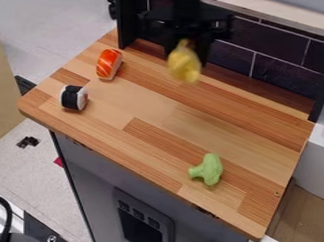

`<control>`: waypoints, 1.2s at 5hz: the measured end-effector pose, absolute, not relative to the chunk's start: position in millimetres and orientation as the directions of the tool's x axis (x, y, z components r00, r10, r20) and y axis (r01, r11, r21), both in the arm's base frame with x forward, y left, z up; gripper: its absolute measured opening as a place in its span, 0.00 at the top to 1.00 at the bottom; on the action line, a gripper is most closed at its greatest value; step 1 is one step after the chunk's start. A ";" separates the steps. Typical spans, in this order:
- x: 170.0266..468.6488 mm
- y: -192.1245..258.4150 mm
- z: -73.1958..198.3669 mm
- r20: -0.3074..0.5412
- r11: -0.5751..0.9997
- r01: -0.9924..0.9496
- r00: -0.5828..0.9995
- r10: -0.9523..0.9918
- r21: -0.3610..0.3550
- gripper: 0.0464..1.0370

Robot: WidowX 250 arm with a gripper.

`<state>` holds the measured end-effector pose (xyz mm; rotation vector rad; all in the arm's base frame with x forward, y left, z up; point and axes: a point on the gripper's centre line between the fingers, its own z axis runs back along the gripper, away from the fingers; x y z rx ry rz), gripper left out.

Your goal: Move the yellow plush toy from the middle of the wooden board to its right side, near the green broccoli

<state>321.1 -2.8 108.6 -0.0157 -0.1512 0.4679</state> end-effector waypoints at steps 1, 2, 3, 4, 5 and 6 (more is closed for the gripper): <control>334.3 -24.2 109.2 0.137 0.884 -0.464 0.874 0.466 -0.047 0.60; 346.9 -46.7 103.2 0.132 0.883 -0.467 0.874 0.468 -0.044 0.60; 356.7 -63.5 88.4 0.125 0.881 -0.472 0.873 0.472 -0.031 0.60; 361.3 -73.4 77.0 0.147 0.877 -0.480 0.866 0.478 -0.025 0.60; 358.5 -82.1 60.5 0.181 0.885 -0.465 0.869 0.460 -0.018 0.60; 355.2 -87.2 40.4 0.194 0.890 -0.457 0.873 0.448 -0.001 0.60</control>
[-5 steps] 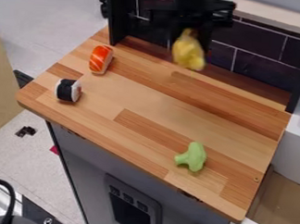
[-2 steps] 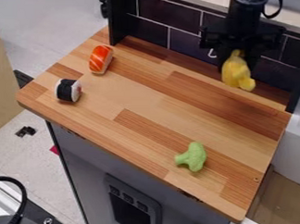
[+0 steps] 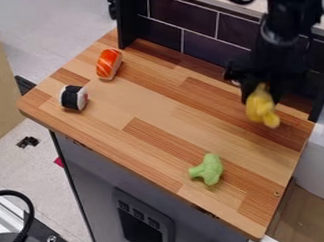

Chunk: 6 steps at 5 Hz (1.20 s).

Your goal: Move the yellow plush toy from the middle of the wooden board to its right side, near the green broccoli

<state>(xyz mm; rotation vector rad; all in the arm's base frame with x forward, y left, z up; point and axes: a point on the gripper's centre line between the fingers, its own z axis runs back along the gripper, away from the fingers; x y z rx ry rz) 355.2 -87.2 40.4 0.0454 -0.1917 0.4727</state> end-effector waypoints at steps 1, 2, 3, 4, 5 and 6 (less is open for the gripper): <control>357.0 -88.2 23.7 0.195 0.889 -0.458 0.873 0.447 0.013 0.60; 361.2 -89.4 5.5 0.196 0.885 -0.464 0.871 0.450 0.031 0.55; 362.8 -90.4 3.7 0.205 0.901 -0.429 0.889 0.409 0.063 0.26; 357.9 -91.2 2.1 0.201 0.893 -0.449 0.879 0.433 0.038 0.06; 346.4 -89.6 6.3 0.130 0.901 -0.432 0.896 0.424 0.039 0.05; 345.4 -82.7 30.2 0.105 0.905 -0.425 0.900 0.424 -0.009 0.05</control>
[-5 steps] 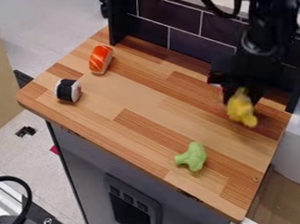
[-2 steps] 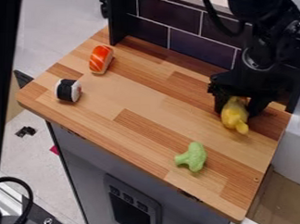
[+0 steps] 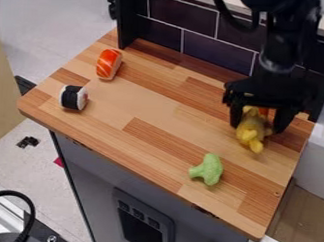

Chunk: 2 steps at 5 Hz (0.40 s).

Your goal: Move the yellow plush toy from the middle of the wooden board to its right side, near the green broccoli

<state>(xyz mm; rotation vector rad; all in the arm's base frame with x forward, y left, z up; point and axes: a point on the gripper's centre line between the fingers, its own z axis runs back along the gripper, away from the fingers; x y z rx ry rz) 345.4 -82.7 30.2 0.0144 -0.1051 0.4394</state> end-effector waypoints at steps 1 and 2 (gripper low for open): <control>342.3 -71.2 50.5 0.073 0.905 -0.423 0.902 0.425 -0.041 0.05; 341.7 -55.6 67.4 0.063 0.901 -0.431 0.899 0.434 -0.056 0.05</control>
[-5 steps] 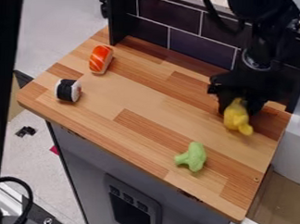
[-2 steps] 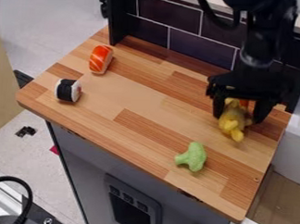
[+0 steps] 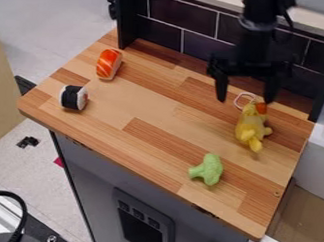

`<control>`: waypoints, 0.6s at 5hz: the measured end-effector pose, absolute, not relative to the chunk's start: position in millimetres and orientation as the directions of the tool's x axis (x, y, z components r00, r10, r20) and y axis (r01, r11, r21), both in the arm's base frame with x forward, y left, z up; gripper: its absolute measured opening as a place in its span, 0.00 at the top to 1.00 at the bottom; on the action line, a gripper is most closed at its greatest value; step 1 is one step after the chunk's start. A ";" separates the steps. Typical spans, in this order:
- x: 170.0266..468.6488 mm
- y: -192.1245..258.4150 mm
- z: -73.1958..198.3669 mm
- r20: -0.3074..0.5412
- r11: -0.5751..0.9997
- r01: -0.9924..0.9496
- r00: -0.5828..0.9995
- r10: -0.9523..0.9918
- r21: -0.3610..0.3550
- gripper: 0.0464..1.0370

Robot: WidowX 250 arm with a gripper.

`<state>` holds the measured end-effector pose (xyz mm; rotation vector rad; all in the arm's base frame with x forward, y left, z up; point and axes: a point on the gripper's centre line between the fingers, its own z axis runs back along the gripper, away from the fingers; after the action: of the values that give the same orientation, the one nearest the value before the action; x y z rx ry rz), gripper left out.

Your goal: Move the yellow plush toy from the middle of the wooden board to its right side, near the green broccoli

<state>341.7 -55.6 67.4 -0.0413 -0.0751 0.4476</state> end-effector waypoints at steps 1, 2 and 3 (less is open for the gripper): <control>339.4 -29.1 90.8 0.078 0.909 -0.411 0.906 0.415 -0.072 0.05; 335.2 -4.5 102.7 0.075 0.916 -0.393 0.914 0.399 -0.084 0.05; 329.1 22.7 114.0 0.094 0.934 -0.350 0.930 0.356 -0.076 0.05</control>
<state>329.1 22.7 114.0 -0.0585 -0.1067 0.3621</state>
